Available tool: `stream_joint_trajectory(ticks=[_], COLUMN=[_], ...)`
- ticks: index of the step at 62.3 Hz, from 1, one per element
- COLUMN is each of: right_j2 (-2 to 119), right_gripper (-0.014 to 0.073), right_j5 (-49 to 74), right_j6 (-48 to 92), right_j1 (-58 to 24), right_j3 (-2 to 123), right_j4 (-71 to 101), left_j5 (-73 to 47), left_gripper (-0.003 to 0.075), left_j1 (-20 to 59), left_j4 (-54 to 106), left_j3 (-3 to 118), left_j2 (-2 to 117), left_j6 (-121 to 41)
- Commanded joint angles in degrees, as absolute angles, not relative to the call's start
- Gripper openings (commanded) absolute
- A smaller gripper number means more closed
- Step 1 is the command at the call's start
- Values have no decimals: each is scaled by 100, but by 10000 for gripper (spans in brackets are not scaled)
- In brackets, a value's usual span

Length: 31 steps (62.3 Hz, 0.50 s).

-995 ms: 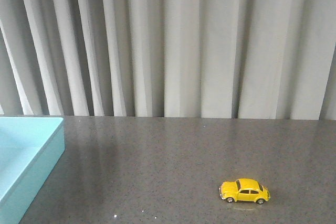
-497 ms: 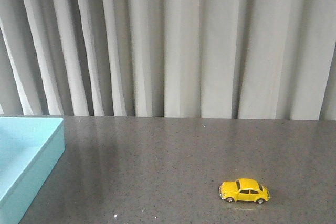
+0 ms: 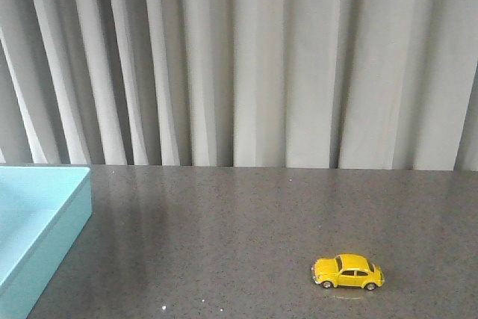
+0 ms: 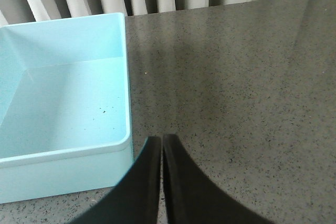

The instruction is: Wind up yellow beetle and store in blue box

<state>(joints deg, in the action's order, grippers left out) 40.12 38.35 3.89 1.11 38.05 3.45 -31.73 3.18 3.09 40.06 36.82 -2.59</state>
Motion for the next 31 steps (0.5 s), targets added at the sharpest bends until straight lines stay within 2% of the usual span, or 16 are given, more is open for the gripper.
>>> stream_joint_trajectory(ticks=[1, 6, 15, 19, 26, 31], right_j2=[4040, 4040, 4040, 4040, 4040, 4040], right_gripper=[60, 148, 384, 484, 580, 589], right_j5=[3421, 3414, 3460, 3482, 3514, 3422], right_j6=[688, 916, 955, 949, 725, 725], right_j1=[158, 158, 158, 158, 158, 158], right_j3=[3999, 3999, 3999, 3999, 3949, 3902], right_j4=[301, 308, 351, 351, 621, 869], left_j5=[-2819, -2843, -2893, -2893, -2909, -2956], left_gripper=[79, 176, 405, 473, 534, 538], left_j1=[332, 332, 332, 332, 332, 332], left_j4=[323, 323, 323, 323, 328, 328], left_j3=[4143, 4109, 4094, 4094, 4094, 4094], left_j2=[3730, 3730, 3730, 3730, 3730, 3730], left_j6=[-227, -227, -227, -227, -227, -227])
